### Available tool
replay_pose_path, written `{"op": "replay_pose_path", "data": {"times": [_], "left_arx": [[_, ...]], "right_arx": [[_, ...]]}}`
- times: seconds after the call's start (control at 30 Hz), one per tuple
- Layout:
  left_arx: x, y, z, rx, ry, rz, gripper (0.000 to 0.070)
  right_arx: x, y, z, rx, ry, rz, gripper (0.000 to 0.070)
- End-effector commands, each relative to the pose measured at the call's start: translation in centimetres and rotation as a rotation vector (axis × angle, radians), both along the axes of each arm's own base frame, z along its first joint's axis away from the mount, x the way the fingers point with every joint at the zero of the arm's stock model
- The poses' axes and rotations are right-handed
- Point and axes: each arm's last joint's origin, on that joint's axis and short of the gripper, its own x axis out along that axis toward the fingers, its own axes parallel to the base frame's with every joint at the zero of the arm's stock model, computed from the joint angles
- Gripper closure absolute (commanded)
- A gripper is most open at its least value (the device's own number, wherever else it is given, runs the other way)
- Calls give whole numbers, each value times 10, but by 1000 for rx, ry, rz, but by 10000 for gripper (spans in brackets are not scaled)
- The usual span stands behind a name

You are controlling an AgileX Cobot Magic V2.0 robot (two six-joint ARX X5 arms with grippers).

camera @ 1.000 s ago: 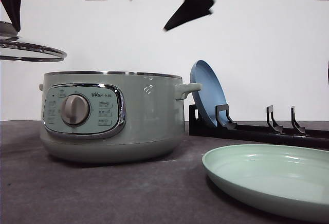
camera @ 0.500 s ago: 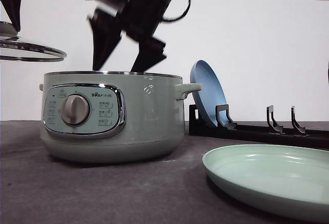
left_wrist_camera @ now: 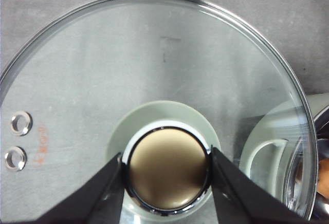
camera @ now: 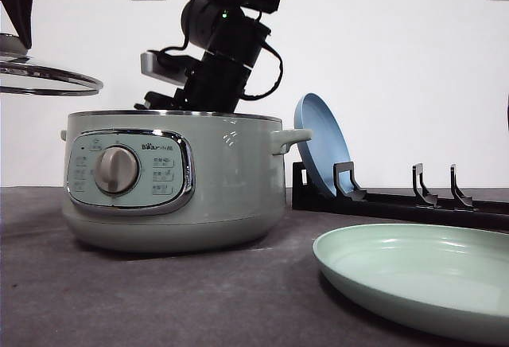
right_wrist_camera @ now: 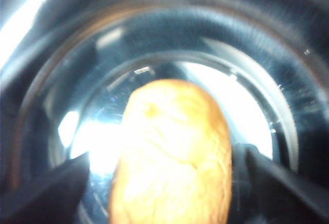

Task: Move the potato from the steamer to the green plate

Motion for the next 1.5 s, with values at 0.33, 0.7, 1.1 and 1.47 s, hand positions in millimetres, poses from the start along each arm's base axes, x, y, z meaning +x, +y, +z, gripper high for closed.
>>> {"op": "replay_pose_path", "data": {"times": [0.33,0.7,1.1,1.47], "left_arx": [[-6,-1,19,10,-87,-8,700],[-6,-1,19,10,-86,-8,700],[-6,-1,19,11,-85,-8,700],[-6,-1,19,10,-84,-9,700]], "right_arx": [[3,10,-11,5,7,0,444],[-9,-27,91,29,-33,-48,444],[-81,-124,198,31,-89,-178,443],[-176,-205,192,-3,-101,-282,443]]}}
